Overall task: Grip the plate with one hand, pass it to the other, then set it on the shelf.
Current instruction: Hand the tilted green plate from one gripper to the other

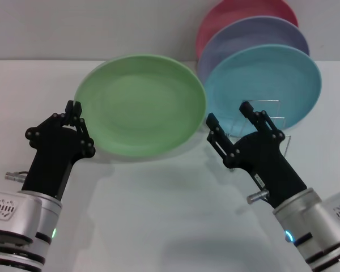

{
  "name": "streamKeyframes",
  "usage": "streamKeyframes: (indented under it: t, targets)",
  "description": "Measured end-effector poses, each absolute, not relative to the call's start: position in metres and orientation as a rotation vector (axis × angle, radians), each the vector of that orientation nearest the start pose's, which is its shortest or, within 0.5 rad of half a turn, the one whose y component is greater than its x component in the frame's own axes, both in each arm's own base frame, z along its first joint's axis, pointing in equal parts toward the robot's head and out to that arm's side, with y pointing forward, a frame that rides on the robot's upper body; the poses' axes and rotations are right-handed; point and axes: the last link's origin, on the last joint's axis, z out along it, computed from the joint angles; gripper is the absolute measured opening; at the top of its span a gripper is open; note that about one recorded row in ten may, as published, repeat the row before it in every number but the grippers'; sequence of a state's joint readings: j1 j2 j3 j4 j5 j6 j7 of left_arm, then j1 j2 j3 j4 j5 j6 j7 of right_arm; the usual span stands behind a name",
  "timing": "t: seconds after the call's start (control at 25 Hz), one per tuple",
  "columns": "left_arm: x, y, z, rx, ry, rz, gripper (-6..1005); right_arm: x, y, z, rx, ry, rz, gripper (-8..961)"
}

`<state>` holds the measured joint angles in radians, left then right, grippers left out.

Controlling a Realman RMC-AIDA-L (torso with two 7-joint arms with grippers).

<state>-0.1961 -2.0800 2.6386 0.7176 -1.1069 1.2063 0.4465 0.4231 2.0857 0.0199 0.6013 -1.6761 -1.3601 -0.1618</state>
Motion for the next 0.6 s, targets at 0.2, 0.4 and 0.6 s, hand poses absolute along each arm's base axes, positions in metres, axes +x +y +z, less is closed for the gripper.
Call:
streamKeyframes:
  t: [0.2,0.4,0.6]
  targets:
    - [-0.246,0.259,-0.078,-1.605,-0.405,-0.671,85,0.228,0.273,-0.109,-1.851,0.51,0.921,723]
    - [-0.24,0.253,-0.082,-1.589,-0.415,-0.617,86,0.221,0.283,-0.113,-1.893,0.496,0.907,723]
    - [-0.238,0.247,-0.083,-1.564,-0.431,-0.579,88,0.216,0.292,-0.118,-1.938,0.489,0.881,723]
